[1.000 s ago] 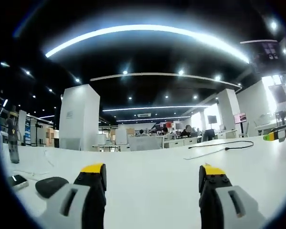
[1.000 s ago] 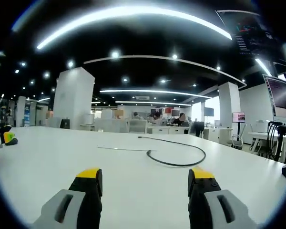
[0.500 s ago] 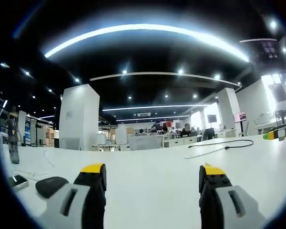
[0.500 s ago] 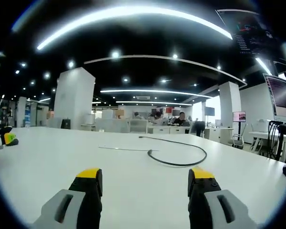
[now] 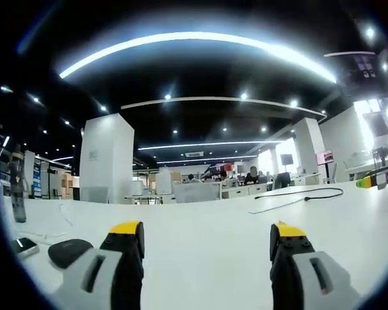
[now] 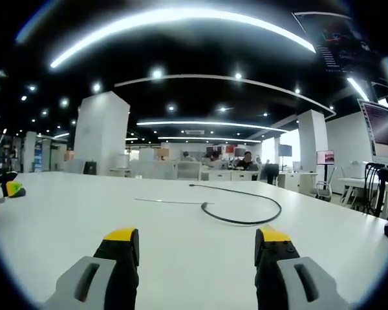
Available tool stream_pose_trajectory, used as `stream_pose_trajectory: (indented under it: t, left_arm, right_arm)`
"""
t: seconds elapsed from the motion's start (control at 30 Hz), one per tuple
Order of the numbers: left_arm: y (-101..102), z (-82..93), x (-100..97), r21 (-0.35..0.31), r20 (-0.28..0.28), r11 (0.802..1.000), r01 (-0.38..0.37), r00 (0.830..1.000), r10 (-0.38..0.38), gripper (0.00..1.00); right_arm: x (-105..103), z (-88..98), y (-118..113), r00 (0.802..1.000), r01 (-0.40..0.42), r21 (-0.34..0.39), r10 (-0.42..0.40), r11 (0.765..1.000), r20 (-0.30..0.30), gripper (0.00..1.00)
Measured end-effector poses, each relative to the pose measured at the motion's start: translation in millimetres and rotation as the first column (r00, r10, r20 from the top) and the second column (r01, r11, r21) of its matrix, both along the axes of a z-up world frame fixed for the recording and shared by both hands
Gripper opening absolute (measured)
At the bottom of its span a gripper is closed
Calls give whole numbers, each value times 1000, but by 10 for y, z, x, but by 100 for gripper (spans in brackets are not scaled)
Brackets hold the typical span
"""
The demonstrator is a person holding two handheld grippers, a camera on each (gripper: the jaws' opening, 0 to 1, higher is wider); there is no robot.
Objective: Locate the USB plug end of the data cable currently connected to the USB port on the desk. Grip the plug, withdraw it from the port, and place it onto the desktop.
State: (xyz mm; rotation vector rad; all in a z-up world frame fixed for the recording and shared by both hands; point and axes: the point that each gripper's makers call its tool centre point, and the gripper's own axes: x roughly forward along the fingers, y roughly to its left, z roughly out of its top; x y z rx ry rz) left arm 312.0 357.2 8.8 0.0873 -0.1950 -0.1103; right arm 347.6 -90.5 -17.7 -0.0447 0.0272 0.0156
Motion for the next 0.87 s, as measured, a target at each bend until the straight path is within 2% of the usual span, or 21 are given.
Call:
stream_pose_trajectory:
  t: [0.87]
  left_arm:
    - [-24, 21, 10, 36, 10, 999, 3, 1000, -3, 80]
  right_arm:
    - [29, -11, 29, 1000, -7, -20, 6, 1000, -9, 72]
